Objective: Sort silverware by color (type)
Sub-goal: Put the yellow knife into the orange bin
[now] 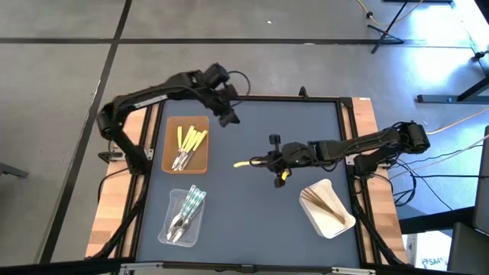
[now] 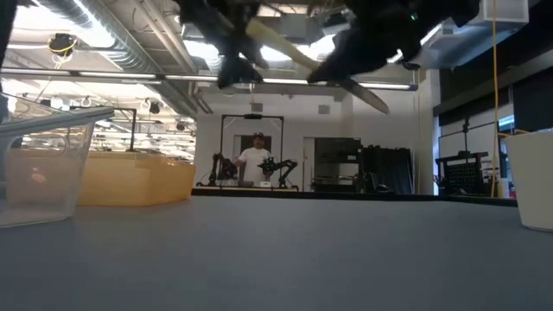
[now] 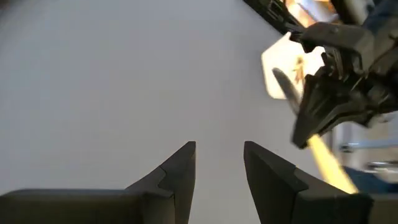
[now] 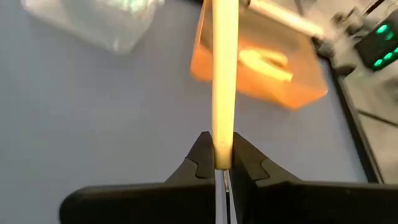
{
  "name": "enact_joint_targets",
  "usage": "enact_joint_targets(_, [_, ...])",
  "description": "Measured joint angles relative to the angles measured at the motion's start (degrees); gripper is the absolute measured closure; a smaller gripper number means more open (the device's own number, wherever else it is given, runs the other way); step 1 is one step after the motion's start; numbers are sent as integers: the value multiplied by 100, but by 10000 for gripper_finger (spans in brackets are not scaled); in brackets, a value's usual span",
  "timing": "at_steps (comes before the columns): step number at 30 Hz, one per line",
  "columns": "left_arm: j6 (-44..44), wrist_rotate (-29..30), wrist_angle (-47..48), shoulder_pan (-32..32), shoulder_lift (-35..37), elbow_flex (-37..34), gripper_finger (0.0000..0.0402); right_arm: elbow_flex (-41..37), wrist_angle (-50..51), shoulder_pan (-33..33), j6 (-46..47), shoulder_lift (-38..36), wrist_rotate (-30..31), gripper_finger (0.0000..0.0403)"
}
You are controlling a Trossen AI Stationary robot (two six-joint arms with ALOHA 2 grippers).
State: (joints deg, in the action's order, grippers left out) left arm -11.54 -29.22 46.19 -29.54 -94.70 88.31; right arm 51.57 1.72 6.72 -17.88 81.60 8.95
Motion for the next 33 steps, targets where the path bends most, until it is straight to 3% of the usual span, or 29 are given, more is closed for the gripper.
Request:
enact_joint_targets(8, [835, 1497, 835, 363, 1238, -2, 272, 0, -1324, 0, 438, 0, 229, 400])
enact_joint_targets(14, [723, 2306, 841, 1131, 1800, -4, 272, 0, -2213, 0, 626, 0, 741, 400])
enact_joint_targets(19, [485, 2839, 764, 1820, 1925, -10, 272, 0, -2712, 0, 630, 0, 695, 398])
enact_joint_targets(26, [429, 3506, -401, 2665, 1913, -758, 272, 0, -2944, 0, 630, 0, 693, 400])
enact_joint_targets(33, [465, 3905, -2498, 3037, 1911, -1751, 272, 0, -2944, 0, 628, 0, 691, 400])
